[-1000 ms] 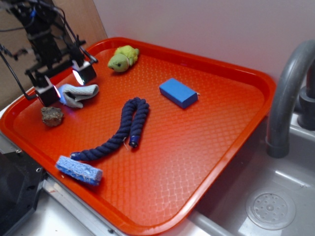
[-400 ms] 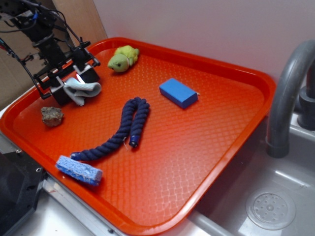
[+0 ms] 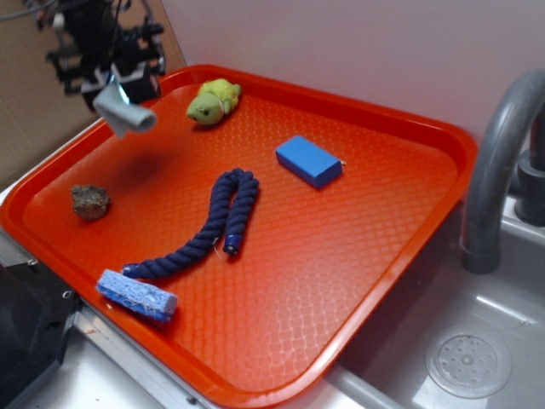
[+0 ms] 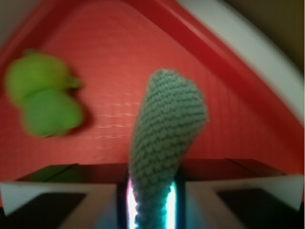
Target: Grab the blue cloth.
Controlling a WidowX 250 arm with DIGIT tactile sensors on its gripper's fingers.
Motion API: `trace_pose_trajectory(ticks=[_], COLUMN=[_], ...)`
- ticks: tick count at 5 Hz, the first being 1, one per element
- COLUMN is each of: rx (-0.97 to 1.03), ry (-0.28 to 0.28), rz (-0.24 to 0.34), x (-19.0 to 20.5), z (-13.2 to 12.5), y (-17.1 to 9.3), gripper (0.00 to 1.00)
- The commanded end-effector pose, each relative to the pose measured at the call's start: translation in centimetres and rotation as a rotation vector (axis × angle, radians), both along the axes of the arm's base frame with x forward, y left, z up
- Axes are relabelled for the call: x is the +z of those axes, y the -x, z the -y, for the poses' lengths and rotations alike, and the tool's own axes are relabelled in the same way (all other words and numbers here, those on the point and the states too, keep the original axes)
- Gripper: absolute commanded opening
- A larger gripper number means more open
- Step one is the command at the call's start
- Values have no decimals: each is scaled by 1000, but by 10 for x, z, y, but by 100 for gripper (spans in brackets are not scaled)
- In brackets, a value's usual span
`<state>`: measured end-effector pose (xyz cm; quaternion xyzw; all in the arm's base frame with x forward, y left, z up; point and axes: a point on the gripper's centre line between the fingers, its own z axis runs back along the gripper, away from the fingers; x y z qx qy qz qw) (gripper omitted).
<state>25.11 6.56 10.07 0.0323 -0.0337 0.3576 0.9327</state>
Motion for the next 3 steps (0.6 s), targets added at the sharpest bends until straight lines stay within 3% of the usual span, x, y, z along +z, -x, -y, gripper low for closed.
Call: trace_pose_trajectory(ticks=[1,2,3], rx=[-505,-755,-950], ry=[20,92,161], rz=[87,197,228], x=[103,152,173], z=[54,79,90], y=[-10,-7,-7], gripper=[0,0,0])
